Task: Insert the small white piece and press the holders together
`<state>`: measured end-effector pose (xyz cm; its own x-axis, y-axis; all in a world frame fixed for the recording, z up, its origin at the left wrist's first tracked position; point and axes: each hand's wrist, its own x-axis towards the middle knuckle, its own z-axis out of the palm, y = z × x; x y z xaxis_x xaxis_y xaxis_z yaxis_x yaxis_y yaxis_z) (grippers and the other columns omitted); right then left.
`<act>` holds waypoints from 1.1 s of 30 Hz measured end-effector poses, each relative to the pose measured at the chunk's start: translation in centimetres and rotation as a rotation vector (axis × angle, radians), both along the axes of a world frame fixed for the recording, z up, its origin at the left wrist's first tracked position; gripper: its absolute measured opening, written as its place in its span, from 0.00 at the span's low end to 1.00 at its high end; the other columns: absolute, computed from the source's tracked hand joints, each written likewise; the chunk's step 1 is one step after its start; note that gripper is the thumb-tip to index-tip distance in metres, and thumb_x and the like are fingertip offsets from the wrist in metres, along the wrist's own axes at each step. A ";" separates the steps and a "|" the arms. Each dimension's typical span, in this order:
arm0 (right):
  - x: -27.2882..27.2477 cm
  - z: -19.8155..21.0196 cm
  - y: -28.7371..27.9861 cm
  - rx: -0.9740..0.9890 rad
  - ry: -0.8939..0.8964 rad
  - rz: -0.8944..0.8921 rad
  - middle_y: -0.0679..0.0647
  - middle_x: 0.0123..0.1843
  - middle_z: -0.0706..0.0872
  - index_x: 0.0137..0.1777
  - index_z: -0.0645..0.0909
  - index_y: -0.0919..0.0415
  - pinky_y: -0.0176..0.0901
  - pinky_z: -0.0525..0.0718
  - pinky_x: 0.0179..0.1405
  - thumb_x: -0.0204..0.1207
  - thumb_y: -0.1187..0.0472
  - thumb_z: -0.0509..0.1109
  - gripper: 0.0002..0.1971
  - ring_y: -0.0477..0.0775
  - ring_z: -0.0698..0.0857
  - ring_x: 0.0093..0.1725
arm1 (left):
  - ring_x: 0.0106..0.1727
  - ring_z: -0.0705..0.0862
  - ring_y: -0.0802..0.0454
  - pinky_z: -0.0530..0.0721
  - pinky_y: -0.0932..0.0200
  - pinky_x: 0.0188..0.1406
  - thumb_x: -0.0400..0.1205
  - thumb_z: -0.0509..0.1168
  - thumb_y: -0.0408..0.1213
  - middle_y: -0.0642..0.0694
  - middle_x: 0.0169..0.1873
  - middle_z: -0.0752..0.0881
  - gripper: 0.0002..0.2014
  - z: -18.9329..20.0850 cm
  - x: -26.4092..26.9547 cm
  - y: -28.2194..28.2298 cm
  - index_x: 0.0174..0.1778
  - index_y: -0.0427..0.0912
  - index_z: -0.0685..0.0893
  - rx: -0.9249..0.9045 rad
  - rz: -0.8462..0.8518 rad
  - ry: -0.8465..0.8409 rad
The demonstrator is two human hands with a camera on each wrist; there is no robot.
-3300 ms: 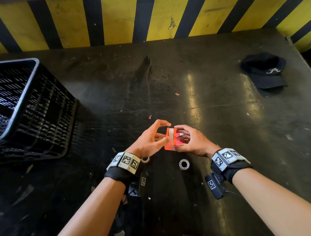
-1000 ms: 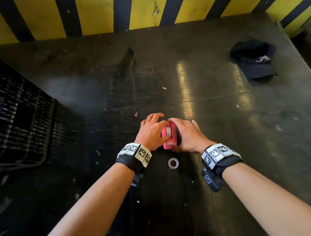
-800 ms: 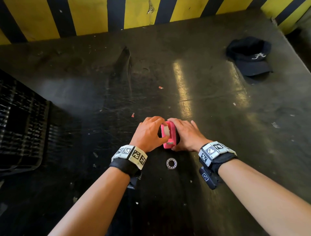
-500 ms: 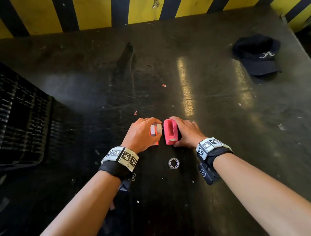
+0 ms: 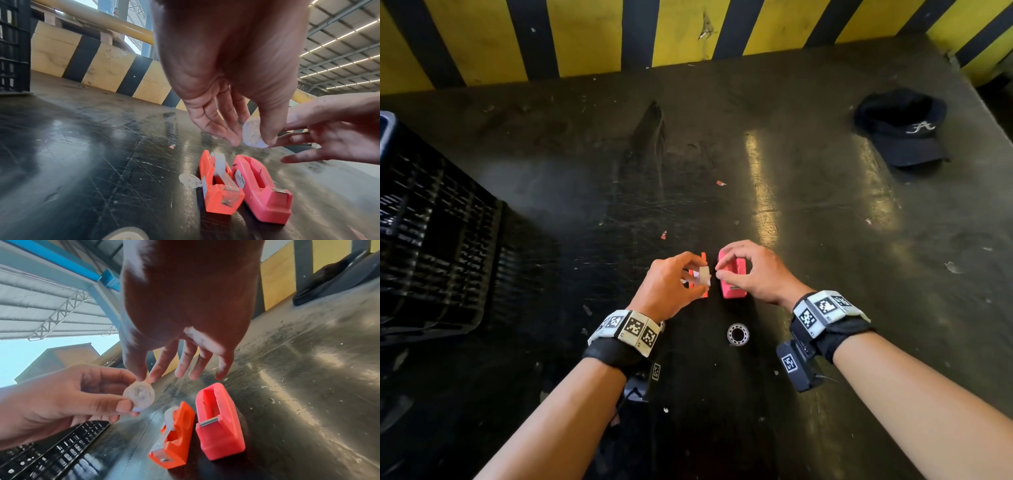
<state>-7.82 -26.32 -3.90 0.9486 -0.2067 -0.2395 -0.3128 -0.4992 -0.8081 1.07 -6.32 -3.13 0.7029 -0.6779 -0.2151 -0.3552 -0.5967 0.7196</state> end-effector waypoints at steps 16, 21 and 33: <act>-1.7 1.0 2.4 0.043 0.054 0.047 0.43 0.54 0.88 0.49 0.92 0.63 0.21 0.73 0.50 0.77 0.60 0.80 0.07 0.36 0.82 0.51 | 0.52 0.90 0.61 0.87 0.69 0.50 0.75 0.81 0.39 0.54 0.54 0.91 0.21 1.2 -2.4 1.4 0.64 0.50 0.86 -0.014 -0.041 -0.020; -3.0 0.2 0.9 0.001 0.188 0.010 0.52 0.53 0.93 0.45 0.91 0.58 0.39 0.78 0.54 0.76 0.58 0.80 0.04 0.51 0.88 0.54 | 0.49 0.89 0.55 0.91 0.53 0.52 0.74 0.79 0.45 0.53 0.51 0.89 0.18 -0.7 -4.1 1.8 0.59 0.51 0.86 0.159 -0.080 -0.083; -6.0 -1.2 -1.3 -0.092 0.383 -0.028 0.44 0.53 0.93 0.48 0.93 0.46 0.13 0.72 0.54 0.74 0.44 0.76 0.09 0.49 0.88 0.55 | 0.77 0.74 0.42 0.77 0.40 0.74 0.81 0.72 0.46 0.45 0.76 0.75 0.29 -4.1 -7.3 -0.2 0.79 0.54 0.72 0.496 -0.437 -0.267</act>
<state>-13.85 -27.63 -5.08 0.7879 -0.2683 -0.5543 -0.5975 -0.5510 -0.5826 -6.24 -6.56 -7.24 0.4604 -0.7768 -0.4297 -0.7631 -0.5936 0.2554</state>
